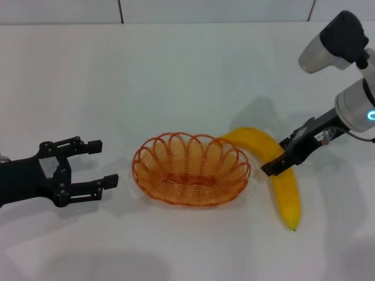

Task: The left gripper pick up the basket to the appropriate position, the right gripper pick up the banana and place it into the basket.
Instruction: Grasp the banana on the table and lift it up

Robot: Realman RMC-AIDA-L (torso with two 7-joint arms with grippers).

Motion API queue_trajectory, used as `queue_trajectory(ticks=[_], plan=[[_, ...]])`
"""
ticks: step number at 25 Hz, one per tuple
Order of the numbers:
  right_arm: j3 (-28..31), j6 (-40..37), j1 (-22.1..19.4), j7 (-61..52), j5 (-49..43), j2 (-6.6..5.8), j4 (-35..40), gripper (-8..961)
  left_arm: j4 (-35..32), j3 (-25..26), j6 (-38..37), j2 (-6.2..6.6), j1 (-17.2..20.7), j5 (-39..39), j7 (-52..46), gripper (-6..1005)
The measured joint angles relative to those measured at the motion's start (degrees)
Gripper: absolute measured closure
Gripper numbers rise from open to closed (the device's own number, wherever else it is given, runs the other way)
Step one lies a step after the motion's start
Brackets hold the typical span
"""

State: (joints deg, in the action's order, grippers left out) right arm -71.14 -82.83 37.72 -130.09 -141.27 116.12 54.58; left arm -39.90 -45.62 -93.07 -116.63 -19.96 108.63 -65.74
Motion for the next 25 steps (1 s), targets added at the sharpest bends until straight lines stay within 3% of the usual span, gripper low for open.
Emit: queue_trajectory(ticks=[10, 16, 21, 25], plan=[[-0.1, -0.2, 0.3, 0.0, 0.4, 0.21, -0.2, 170, 0.0, 0.1, 0.0, 0.00, 0.0, 0.0, 0.0, 170], [0.4, -0.4, 0.1, -0.3, 1.0, 0.07, 1.0, 372, 0.0, 0.1, 0.0, 0.00, 0.2, 0.0, 0.0, 170], [0.7, -0.4, -0.3, -1.1, 1.0, 0.02, 2.7, 450, 0.0, 0.1, 0.0, 0.00, 0.2, 0.0, 0.0, 170], [1.0, -0.4, -0.2, -1.7, 0.9, -0.16, 4.0, 450, 0.0, 0.1, 0.0, 0.00, 0.3, 0.0, 0.0, 170]])
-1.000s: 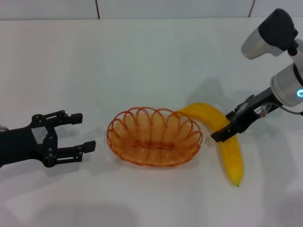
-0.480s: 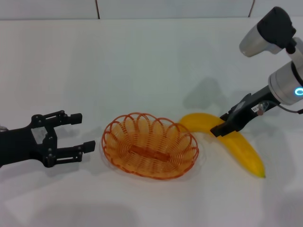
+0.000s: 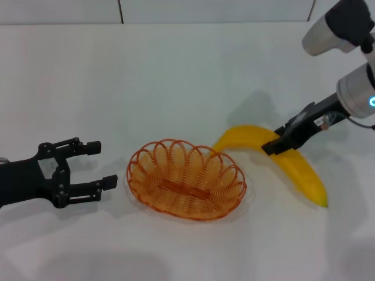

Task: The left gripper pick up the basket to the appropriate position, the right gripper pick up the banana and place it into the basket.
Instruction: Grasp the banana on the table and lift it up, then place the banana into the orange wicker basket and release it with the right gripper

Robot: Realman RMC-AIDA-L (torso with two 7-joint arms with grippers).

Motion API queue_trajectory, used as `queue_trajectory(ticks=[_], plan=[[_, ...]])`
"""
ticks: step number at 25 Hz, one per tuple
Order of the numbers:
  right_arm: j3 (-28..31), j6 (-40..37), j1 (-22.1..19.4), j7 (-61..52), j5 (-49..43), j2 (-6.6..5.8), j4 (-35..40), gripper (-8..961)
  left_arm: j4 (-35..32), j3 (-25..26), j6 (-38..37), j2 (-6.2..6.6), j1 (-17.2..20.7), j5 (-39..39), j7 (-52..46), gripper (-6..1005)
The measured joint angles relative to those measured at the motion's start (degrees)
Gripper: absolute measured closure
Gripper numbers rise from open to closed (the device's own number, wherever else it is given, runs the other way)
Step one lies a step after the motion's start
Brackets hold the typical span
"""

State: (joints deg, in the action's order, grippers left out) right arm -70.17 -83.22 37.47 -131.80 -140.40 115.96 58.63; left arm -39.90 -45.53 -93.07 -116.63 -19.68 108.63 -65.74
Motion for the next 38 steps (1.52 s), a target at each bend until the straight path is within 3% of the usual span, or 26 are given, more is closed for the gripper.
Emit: queue_trajectory(ticks=[8, 14, 18, 23, 30, 38], plan=[[3.7, -0.8, 0.3, -0.4, -0.7, -0.58, 4.0, 451, 0.0, 0.0, 0.0, 0.00, 0.0, 0.0, 0.0, 170], [7.2, -8.4, -0.9, -0.5, 1.2, -0.07, 16.6, 451, 0.0, 0.0, 0.0, 0.10, 0.9, 0.1, -0.2, 170], [2.8, -12.2, -3.4, -0.1, 9.2, 0.18, 23.8, 451, -0.5, 0.0, 0.0, 0.19, 2.2, 0.6, -0.8, 170], [-7.2, -11.6, -5.8, -0.3, 16.3, 0.42, 28.3, 452, -1.5, 3.3, -0.7, 0.29, 4.3, 1.0, -0.9, 170], [-18.2, -6.0, -4.9, -0.5, 19.8, 0.63, 26.6, 452, -1.5, 8.1, -2.9, 0.36, 4.5, 3.6, -0.8, 170], [-21.3, -0.6, 1.1, 0.4, 19.9, 0.63, 14.4, 400, -1.5, 8.2, -3.0, 0.35, 4.1, 4.0, -0.8, 170]])
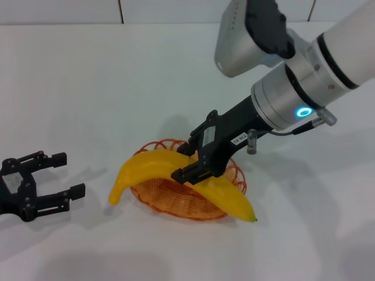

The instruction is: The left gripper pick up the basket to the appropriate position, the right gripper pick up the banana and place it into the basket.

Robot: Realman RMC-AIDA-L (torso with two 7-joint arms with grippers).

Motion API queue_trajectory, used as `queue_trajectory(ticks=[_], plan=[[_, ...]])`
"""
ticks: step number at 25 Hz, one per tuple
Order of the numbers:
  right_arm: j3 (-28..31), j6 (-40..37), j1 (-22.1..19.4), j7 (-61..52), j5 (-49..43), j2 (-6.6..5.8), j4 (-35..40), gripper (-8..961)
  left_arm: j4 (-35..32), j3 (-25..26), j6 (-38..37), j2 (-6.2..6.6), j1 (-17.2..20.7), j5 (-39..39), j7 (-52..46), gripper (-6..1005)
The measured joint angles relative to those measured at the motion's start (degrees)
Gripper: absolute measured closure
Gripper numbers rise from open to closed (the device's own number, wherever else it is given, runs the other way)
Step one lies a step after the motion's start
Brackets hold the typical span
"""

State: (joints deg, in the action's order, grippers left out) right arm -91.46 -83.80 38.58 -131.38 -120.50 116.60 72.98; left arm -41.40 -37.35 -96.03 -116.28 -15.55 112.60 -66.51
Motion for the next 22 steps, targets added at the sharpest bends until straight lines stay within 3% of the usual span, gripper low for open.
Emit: queue_trajectory(ticks=[10, 22], plan=[[0.3, 1.4, 1.0, 7.7, 7.3, -0.27, -3.8, 327, 0.0, 0.0, 0.0, 0.00, -0.2, 0.0, 0.0, 170], [3.9, 2.1, 1.2, 7.9, 6.9, -0.42, -5.7, 224, 0.1, -0.2, 0.0, -0.10, -0.4, 0.0, -0.1, 170]])
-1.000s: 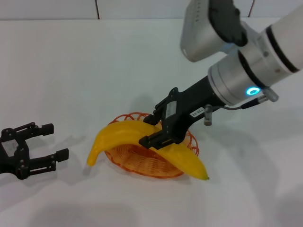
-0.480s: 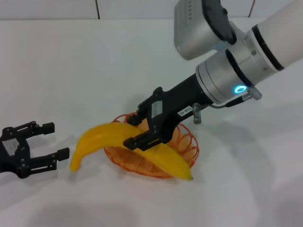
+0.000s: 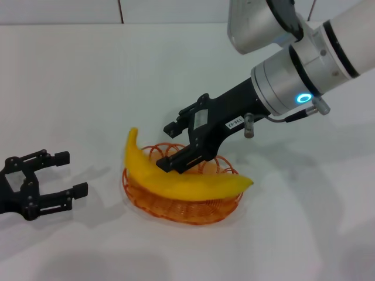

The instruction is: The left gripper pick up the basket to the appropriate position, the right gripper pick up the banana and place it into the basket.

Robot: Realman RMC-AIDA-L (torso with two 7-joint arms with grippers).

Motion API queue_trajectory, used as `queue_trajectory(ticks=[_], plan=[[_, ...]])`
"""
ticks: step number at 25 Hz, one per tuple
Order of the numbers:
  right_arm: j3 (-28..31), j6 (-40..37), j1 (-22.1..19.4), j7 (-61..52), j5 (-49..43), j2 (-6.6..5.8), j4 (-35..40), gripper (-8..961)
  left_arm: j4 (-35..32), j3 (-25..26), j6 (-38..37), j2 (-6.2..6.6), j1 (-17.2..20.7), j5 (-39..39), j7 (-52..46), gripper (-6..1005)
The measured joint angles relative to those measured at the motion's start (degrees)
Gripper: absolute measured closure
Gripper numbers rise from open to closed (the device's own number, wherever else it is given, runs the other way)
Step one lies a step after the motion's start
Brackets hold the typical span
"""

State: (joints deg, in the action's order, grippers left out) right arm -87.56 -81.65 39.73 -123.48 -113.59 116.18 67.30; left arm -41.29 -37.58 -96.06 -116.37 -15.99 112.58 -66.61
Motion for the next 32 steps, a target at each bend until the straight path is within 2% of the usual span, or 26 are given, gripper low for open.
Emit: queue_trajectory(ticks=[11, 15, 18, 25, 32], plan=[[0.0, 0.0, -0.1, 0.0, -0.1, -0.13, -0.1, 184, 0.1, -0.1, 0.0, 0.00, 0.0, 0.0, 0.0, 170], [0.7, -2.4, -0.5, 0.1, -2.7, -0.39, 0.9, 172, 0.1, 0.2, 0.0, 0.01, 0.1, 0.0, 0.2, 170], [4.5, -5.8, -1.6, 0.7, -4.7, -0.45, 1.8, 163, 0.0, 0.2, 0.0, 0.01, 0.1, 0.1, 0.4, 170], [19.1, -16.2, -8.2, 10.6, -4.5, -0.34, 4.1, 143, -0.1, 0.2, 0.0, 0.06, 0.2, 0.1, 0.4, 170], [28.0, -18.2, -14.7, 26.9, -2.5, -0.36, 0.3, 122, -0.1, 0.3, -1.9, 0.10, 0.1, 2.0, 2.9, 170]])
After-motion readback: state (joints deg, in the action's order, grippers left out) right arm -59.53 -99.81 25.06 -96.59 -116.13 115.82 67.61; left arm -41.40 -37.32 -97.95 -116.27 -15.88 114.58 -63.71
